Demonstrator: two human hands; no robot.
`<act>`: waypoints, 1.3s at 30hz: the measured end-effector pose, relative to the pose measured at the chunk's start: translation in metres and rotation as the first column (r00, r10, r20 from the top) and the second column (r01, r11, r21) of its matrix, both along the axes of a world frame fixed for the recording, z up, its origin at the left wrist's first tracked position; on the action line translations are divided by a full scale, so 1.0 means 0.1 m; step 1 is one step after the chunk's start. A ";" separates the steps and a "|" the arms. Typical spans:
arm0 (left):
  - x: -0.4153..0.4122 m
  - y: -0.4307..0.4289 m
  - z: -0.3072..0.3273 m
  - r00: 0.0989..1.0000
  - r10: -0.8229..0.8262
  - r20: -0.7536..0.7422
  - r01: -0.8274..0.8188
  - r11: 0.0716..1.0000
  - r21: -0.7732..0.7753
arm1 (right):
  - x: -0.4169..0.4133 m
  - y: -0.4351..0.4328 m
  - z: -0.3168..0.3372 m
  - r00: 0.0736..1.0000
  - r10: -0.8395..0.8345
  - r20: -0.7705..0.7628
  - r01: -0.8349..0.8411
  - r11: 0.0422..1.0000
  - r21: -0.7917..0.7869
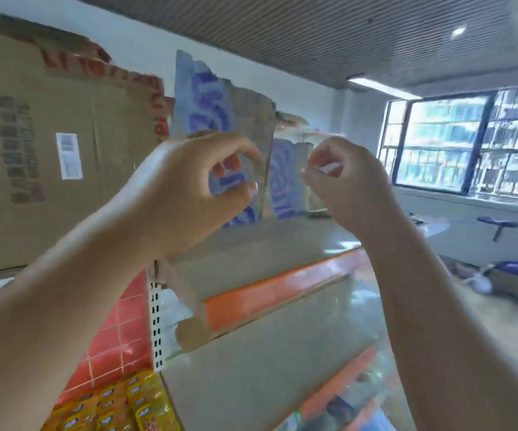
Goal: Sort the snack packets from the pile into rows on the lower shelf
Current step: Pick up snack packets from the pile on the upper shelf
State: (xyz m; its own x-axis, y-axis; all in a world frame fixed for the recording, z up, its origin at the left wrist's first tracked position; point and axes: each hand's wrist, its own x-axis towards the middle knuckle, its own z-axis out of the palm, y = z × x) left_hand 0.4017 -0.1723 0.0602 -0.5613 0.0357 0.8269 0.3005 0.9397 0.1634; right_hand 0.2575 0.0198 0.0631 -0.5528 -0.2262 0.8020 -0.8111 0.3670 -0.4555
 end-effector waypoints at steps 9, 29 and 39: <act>-1.10 1.55 0.35 0.993 -0.094 0.070 0.098 0.994 -0.050 | -0.87 2.20 0.10 0.989 -0.145 0.026 0.143 0.987 0.066; -3.35 2.72 0.37 0.955 -0.047 0.293 0.092 0.985 -0.144 | -2.53 3.86 0.05 0.963 -0.267 0.036 0.241 0.913 0.330; -4.92 2.37 0.47 0.925 0.045 0.378 0.029 0.982 -0.188 | -4.00 3.36 0.25 0.980 -0.195 0.032 0.148 0.830 0.537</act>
State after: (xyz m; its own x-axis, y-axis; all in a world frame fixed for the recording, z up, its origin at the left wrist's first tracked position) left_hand -0.0904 0.0642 0.1075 -0.8318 0.1628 0.5306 0.2433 0.9662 0.0850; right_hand -0.1429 0.3562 0.0879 -0.6811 -0.4982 0.5366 -0.6807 0.7009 -0.2132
